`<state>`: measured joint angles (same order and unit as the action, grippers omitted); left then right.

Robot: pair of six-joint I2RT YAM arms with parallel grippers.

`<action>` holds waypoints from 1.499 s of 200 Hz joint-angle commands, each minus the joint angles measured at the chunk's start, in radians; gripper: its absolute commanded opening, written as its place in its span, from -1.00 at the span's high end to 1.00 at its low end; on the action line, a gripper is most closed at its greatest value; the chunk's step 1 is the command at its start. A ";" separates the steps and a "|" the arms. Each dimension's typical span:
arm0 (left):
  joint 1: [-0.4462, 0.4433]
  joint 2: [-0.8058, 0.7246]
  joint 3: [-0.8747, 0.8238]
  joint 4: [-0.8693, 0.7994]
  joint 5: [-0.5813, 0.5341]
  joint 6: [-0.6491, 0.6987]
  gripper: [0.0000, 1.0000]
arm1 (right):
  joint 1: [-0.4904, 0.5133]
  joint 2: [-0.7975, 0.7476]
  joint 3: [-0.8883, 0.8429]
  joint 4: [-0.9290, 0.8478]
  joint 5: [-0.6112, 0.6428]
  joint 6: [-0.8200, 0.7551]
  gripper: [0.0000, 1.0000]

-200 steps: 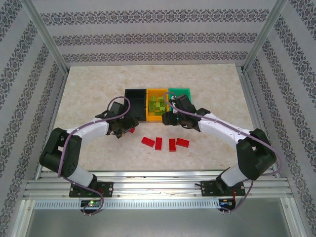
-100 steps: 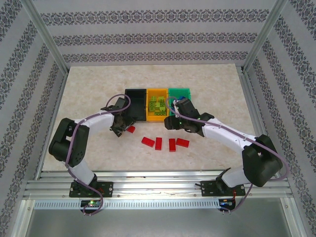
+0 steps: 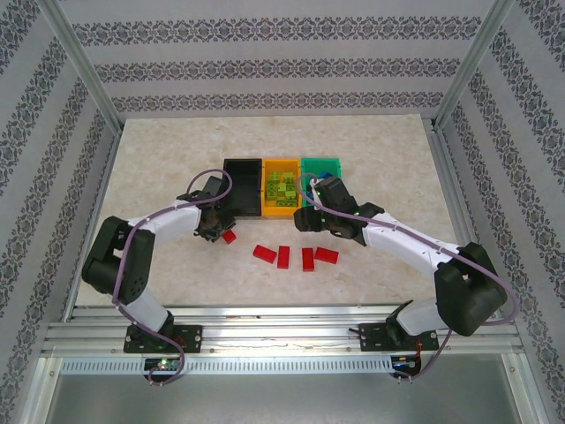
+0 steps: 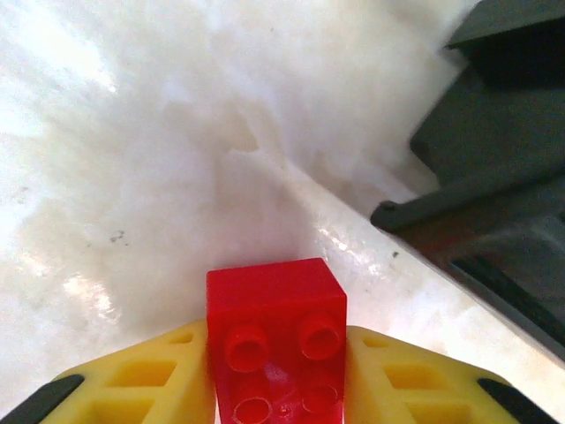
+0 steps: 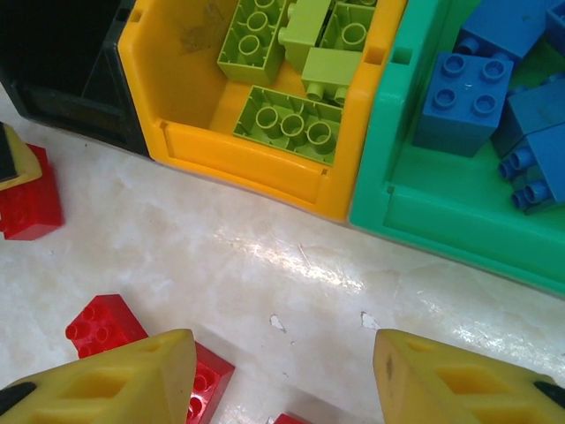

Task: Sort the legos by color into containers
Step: Pick up the lego from the center of the table, then place the lego in the container.

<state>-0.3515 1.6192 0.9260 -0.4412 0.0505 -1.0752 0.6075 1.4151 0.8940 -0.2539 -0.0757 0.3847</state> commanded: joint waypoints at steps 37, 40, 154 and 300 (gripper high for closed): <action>0.002 -0.247 -0.052 0.072 -0.083 0.156 0.32 | 0.030 0.040 0.017 0.030 0.013 -0.012 -0.13; 0.002 -0.255 -0.048 0.072 -0.091 0.163 0.32 | 0.031 0.042 0.018 0.032 0.014 -0.012 -0.13; 0.017 0.096 0.473 -0.042 -0.087 0.386 -0.17 | 0.113 0.037 0.006 0.020 -0.004 0.025 -0.10; 0.054 -0.141 0.072 0.154 -0.006 0.353 -0.41 | 0.273 0.314 0.236 -0.161 -0.065 -0.188 -0.12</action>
<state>-0.3180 1.5482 1.0580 -0.3790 0.0261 -0.7147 0.8688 1.6947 1.0821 -0.3317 -0.1303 0.2729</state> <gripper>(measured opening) 0.704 0.557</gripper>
